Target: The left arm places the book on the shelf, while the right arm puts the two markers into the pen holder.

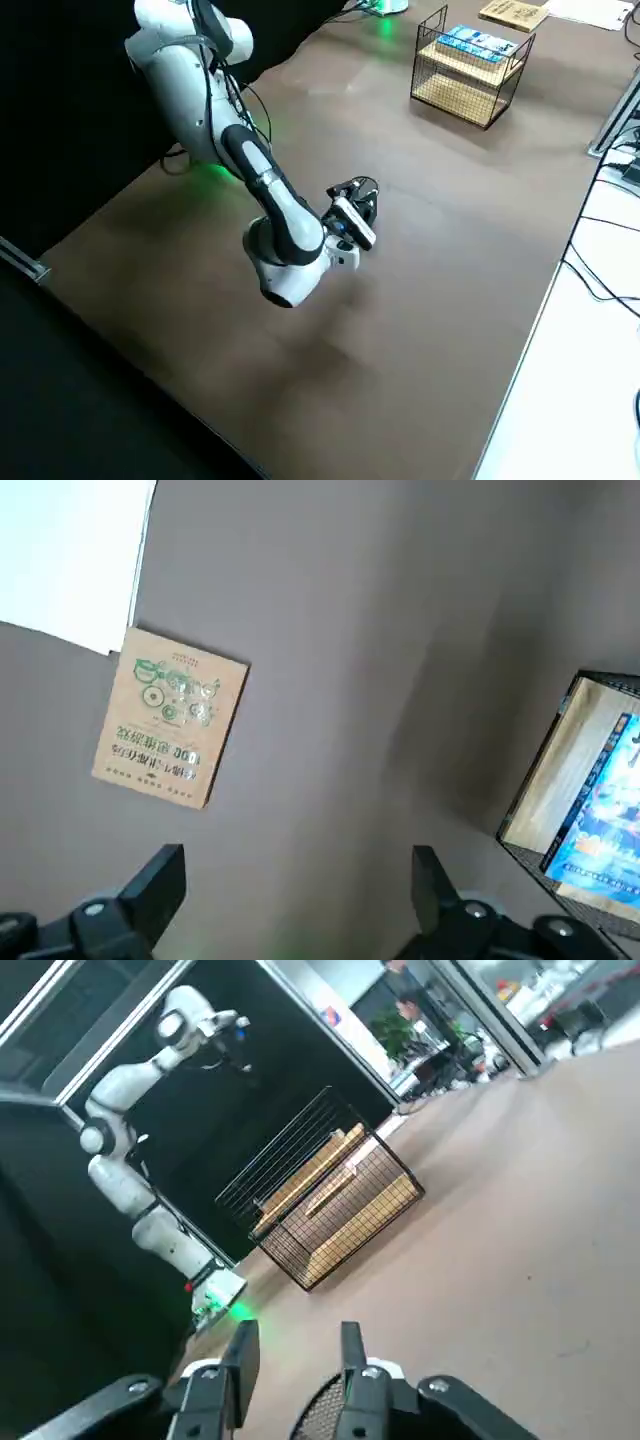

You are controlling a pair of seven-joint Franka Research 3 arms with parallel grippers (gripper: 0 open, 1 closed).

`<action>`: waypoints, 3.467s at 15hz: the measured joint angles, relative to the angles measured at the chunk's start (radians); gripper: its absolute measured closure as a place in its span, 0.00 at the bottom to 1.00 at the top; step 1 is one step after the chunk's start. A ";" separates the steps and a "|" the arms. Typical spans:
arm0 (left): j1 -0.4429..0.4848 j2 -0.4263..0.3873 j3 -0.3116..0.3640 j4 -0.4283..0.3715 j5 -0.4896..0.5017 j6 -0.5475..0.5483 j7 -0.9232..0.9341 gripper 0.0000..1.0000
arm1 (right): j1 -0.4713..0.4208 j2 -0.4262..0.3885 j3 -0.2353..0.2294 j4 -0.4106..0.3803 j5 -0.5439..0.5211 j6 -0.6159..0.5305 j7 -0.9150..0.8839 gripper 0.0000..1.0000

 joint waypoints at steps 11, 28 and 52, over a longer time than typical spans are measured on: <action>-0.015 -0.029 -0.034 -0.050 0.091 -0.004 0.016 0.01 | 0.131 -0.207 0.011 0.144 -0.204 -0.008 0.682 0.56; -0.014 -0.027 -0.039 -0.050 0.091 -0.003 0.016 0.01 | 0.381 -0.629 0.012 0.153 -0.637 -0.084 1.396 0.20; -0.008 -0.027 -0.037 -0.050 0.091 -0.003 0.017 0.01 | 0.883 -0.747 -0.317 0.154 -0.828 -0.021 1.634 0.00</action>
